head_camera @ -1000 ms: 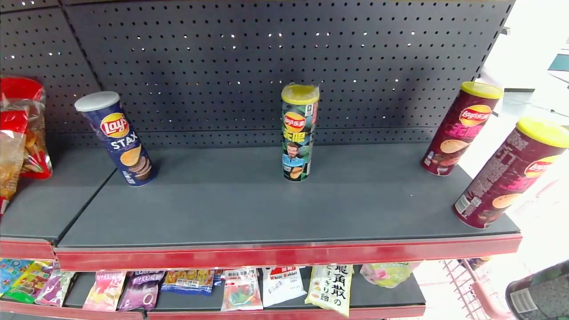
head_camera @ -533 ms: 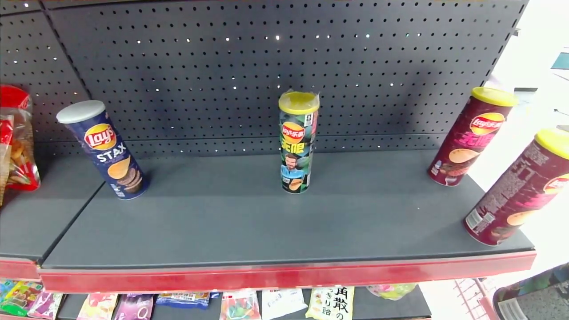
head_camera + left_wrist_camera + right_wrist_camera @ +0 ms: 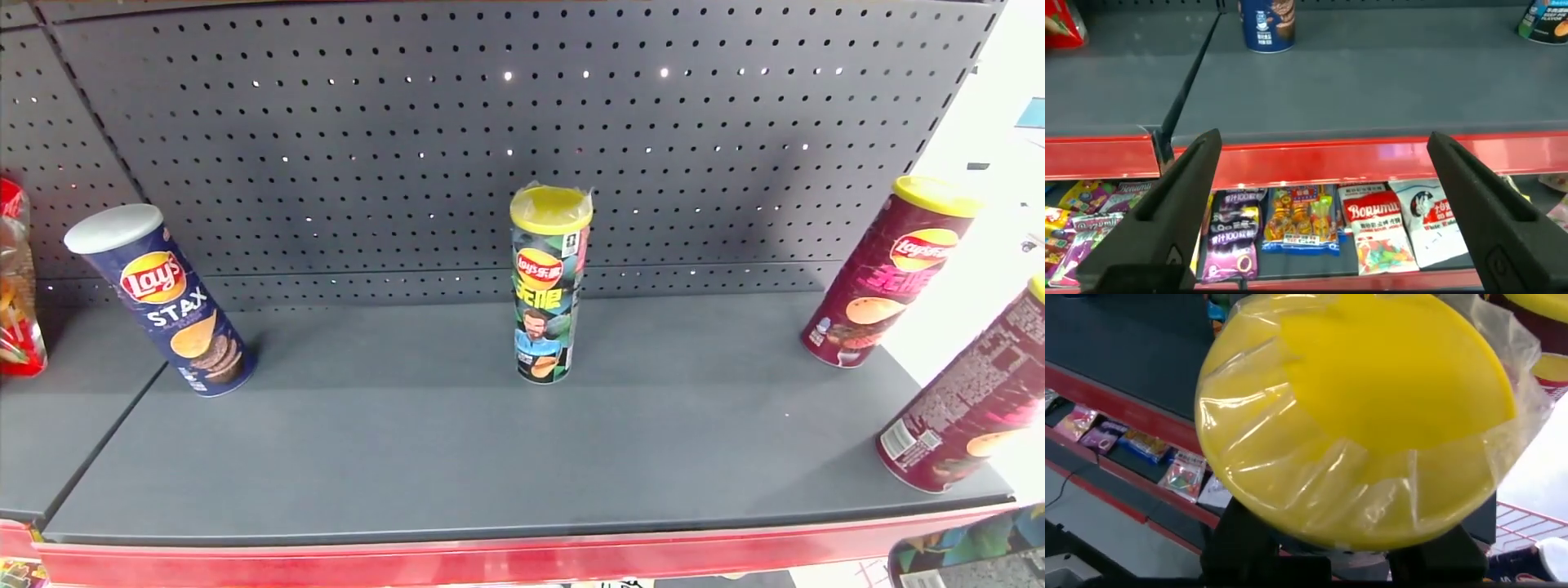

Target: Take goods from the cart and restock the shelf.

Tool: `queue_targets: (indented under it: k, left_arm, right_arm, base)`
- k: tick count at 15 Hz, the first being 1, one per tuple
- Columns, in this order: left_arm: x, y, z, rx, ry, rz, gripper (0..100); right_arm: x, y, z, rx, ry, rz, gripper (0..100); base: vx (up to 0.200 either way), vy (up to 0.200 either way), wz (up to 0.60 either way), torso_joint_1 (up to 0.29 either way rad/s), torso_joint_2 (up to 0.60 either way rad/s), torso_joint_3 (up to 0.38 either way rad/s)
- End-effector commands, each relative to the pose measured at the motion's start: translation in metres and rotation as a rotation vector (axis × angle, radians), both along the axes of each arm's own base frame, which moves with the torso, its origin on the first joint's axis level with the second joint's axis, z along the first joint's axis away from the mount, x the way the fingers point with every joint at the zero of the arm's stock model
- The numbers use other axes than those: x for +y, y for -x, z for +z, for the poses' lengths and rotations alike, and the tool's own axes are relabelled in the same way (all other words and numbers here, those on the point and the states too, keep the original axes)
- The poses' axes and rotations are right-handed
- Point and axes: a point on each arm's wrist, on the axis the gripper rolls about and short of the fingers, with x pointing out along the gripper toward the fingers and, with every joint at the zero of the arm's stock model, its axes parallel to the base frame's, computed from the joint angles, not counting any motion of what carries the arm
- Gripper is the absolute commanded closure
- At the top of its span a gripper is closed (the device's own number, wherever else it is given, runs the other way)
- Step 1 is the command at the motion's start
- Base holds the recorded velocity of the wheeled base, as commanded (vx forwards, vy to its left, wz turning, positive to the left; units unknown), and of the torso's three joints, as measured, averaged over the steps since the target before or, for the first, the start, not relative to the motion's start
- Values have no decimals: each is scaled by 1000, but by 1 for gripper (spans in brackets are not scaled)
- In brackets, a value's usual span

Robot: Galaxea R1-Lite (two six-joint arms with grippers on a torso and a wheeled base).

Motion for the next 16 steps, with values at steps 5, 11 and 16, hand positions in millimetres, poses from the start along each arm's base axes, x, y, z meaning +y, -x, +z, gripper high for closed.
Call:
queue_targets:
  k: [5, 11, 16]
  left_arm:
    - [-1, -4, 2, 41, -45, -85, 0]
    - [-1, -4, 3, 42, -48, -90, 0]
    - [-3, -36, 149, -36, 196, -164, 0]
  right_arm:
    - [0, 2, 0, -9, 0, 142, 100]
    - [1, -1, -3, 14, 6, 141, 100]
    - [3, -8, 1, 37, 13, 141, 100]
  base:
    - [0, 0, 0, 0, 0, 0]
    - [0, 0, 0, 0, 0, 0]
    - [0, 0, 0, 0, 0, 0]
